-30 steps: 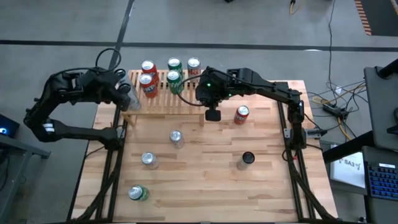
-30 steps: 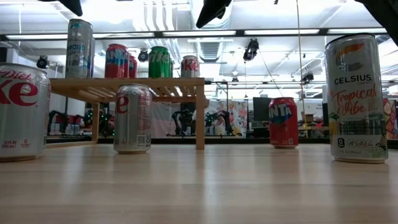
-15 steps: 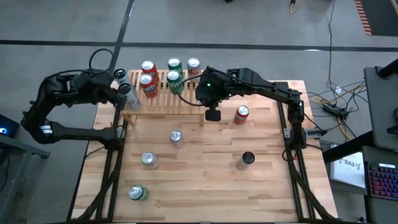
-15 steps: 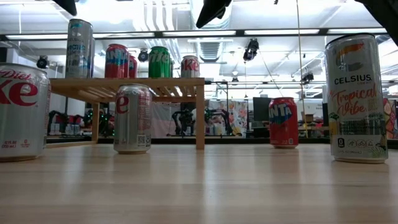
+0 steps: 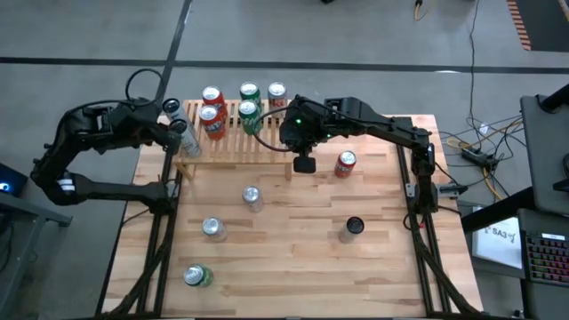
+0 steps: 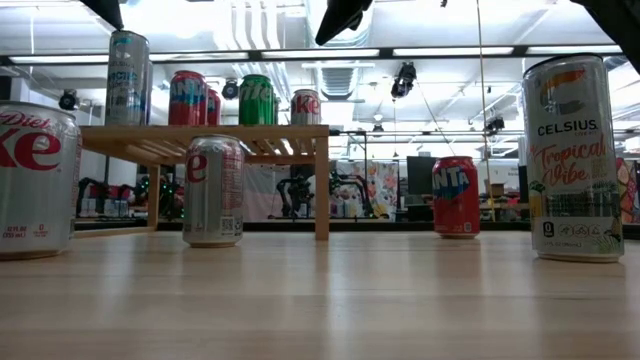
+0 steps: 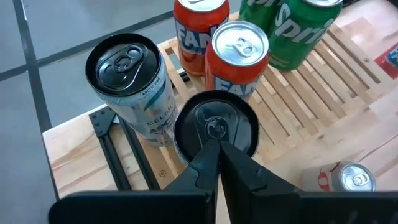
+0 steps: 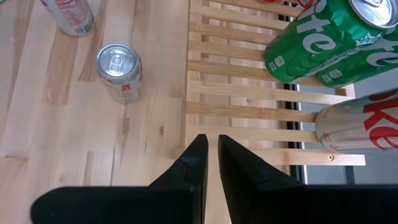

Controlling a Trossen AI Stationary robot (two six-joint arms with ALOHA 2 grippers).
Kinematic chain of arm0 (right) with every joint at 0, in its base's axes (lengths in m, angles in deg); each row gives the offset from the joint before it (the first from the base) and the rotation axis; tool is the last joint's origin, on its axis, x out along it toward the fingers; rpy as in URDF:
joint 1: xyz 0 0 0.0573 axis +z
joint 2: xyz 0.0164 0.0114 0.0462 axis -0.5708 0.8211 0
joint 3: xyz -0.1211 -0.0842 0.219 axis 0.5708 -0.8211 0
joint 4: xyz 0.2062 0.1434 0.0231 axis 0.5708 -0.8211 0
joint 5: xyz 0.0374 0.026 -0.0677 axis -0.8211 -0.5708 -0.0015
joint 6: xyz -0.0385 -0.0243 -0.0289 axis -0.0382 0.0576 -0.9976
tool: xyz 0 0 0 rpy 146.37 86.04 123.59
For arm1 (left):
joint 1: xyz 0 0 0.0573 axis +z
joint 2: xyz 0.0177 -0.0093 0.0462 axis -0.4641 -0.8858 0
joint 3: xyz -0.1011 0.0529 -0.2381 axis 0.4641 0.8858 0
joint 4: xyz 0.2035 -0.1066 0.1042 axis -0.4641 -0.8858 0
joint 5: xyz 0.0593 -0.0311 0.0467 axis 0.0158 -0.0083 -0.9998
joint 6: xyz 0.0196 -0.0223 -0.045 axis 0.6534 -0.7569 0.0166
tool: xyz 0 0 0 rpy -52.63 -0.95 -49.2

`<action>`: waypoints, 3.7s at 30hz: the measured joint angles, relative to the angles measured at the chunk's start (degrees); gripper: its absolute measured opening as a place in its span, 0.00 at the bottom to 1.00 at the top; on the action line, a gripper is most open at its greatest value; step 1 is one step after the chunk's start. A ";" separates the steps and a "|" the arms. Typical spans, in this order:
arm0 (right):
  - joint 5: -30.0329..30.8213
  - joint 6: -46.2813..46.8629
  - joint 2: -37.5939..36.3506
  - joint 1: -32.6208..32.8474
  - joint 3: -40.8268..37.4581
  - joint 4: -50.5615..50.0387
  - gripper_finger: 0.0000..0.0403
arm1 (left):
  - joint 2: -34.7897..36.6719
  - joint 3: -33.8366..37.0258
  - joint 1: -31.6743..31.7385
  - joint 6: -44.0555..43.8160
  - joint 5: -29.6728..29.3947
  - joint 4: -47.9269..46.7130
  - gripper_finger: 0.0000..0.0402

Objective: Place canned beverage on shelf
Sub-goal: Put the top white/blue soda can on the shelf aligned with the other white/blue soda can

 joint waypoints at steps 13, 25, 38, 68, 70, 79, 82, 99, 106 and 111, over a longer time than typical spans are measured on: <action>0.00 -0.09 0.00 -0.02 0.00 0.01 0.07 | -0.33 2.75 0.00 0.62 -3.01 0.13 0.00; 0.00 -0.05 0.00 -0.02 0.00 0.00 0.07 | 0.15 2.74 0.00 -2.22 -2.32 -0.02 0.00; 0.00 -0.06 0.00 0.00 0.00 -0.02 0.07 | 0.78 2.35 0.00 -4.29 -0.70 -0.07 0.00; 0.00 -0.09 0.02 -0.02 0.00 -0.02 0.07 | -1.77 2.31 -2.06 1.13 3.29 10.33 0.00; 0.01 -0.09 0.02 0.00 0.00 -0.01 0.07 | -2.85 2.31 -2.72 0.86 3.36 10.40 0.00; 0.01 -0.09 0.02 -0.01 0.00 -0.02 0.07 | -5.55 2.00 -4.36 -1.87 1.48 6.34 0.00; 0.02 -0.11 0.02 -0.01 0.00 -0.02 0.07 | -6.01 2.00 -4.47 -2.16 0.82 6.04 0.00; 0.02 -0.13 0.02 0.00 0.00 -0.02 0.07 | -7.32 2.00 -4.50 -3.84 -0.80 1.42 0.00; 0.01 -0.13 0.02 -0.02 0.00 -0.02 0.07 | -7.28 2.00 -4.50 -3.86 -0.46 0.81 0.00; 0.00 -0.15 0.02 -0.02 0.00 -0.02 0.07 | -7.28 2.00 -4.67 -3.69 0.21 0.56 0.00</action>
